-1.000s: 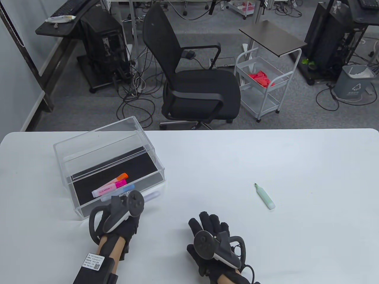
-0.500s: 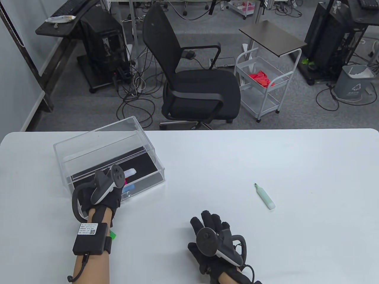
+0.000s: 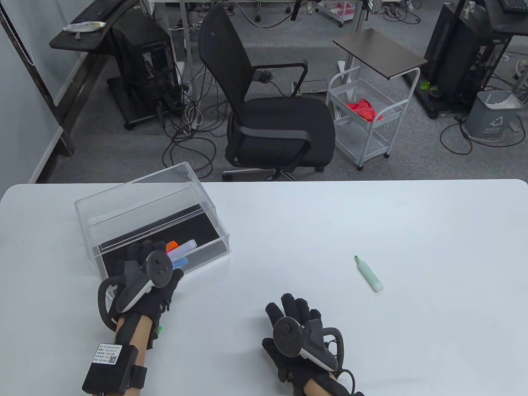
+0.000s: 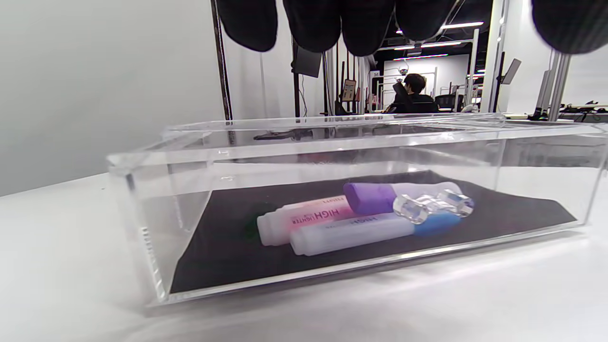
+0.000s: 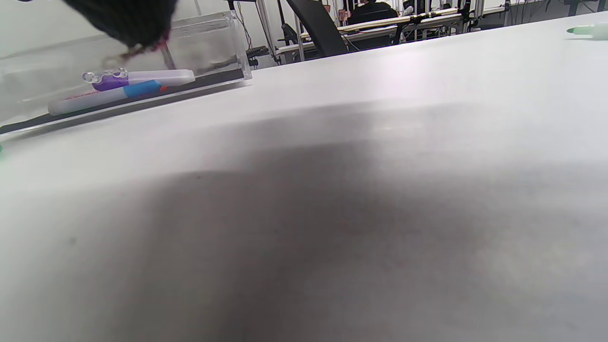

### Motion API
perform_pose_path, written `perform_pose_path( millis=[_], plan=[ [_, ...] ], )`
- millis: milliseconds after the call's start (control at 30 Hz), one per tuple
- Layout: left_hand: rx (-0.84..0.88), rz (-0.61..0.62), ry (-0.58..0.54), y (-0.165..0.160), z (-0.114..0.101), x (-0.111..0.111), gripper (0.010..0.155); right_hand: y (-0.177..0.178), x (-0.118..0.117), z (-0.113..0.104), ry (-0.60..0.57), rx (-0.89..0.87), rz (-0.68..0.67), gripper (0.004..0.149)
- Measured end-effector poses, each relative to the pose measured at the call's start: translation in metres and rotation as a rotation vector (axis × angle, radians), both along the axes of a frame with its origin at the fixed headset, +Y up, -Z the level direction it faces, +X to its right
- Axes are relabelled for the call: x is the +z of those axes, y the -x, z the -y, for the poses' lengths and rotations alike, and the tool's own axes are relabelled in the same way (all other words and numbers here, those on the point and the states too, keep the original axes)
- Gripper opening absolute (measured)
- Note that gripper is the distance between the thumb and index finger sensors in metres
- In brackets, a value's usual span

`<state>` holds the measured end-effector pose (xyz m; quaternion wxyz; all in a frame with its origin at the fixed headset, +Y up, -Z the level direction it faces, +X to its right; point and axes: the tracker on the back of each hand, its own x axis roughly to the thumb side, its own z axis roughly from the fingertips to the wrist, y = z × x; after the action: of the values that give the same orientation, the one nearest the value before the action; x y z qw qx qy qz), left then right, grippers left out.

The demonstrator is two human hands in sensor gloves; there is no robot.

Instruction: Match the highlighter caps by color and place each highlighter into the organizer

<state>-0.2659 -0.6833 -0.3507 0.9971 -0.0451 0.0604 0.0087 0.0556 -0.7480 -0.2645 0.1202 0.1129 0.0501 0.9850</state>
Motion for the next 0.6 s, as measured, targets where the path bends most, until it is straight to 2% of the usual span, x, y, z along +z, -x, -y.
perform_pose_path(
  millis=[133,300,600],
  plan=[
    [0.068,0.021,-0.022,-0.002,-0.004,0.022,0.084,-0.001,0.001,0.0,-0.002,0.0,0.001,0.076],
    [0.106,0.04,0.002,-0.011,-0.001,0.046,0.085,0.001,0.001,0.0,-0.002,0.013,-0.001,0.076],
    [0.161,0.104,-0.005,-0.04,0.007,0.077,0.085,-0.003,0.002,-0.001,-0.006,0.008,0.014,0.076]
  ],
)
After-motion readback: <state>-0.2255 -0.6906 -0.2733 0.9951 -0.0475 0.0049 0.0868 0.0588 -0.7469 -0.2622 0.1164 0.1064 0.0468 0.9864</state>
